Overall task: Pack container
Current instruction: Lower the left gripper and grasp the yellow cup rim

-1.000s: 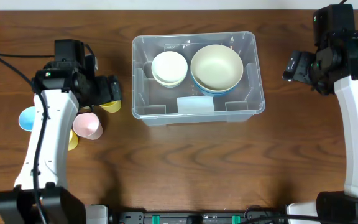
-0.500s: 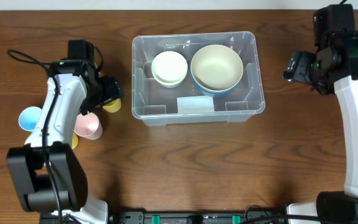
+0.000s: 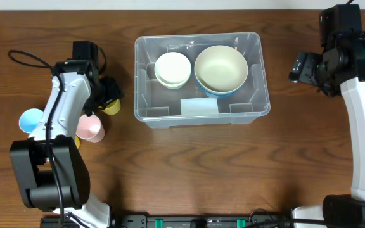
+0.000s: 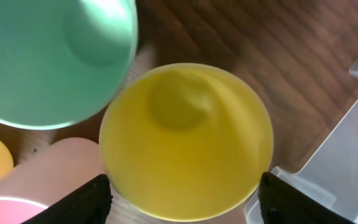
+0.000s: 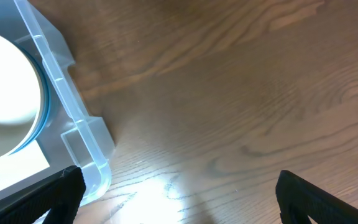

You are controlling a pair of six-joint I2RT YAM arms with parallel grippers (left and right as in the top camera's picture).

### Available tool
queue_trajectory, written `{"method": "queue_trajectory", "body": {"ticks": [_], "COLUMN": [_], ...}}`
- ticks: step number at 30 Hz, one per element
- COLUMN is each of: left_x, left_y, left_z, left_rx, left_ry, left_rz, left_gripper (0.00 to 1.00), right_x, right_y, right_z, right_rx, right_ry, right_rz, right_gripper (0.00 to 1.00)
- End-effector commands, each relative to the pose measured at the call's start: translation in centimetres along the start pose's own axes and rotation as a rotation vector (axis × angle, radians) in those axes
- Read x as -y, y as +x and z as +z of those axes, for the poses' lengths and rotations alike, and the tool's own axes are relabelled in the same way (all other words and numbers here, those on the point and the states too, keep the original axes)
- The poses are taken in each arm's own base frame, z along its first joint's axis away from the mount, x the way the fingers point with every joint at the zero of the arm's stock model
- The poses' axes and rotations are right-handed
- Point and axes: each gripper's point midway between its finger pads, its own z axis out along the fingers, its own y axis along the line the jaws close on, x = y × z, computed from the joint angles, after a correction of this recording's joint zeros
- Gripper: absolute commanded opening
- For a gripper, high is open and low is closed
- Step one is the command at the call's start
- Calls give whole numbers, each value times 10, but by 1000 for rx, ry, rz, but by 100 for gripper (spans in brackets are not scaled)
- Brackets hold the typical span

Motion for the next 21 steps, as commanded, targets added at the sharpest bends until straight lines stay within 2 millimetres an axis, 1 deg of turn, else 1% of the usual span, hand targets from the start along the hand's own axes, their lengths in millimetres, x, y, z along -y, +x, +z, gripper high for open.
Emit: {"method": "queue_trajectory", "body": {"ticks": [1,13,17,21], "left_x": [-6,-2,-1,0], "left_y": [-7,-1,-1,-3], "left_z": [1,1,-5,-17], "left_rx": [18,-11,1,30], "left_ry": [-37,-9,-2,14], "left_rz": [-19,-21,-21,-20], "left_gripper": [73,73,74,74], "right_x": [4,4,4,4], "right_y": [-2,-2,-2,-2], "right_z": [-1,-1,-1,-1], "right_rx": [8,8,8,8], "right_ry": [13,13,13,13], "right_rz": [3,3,3,3], "right_gripper": [99,99,99,99]}}
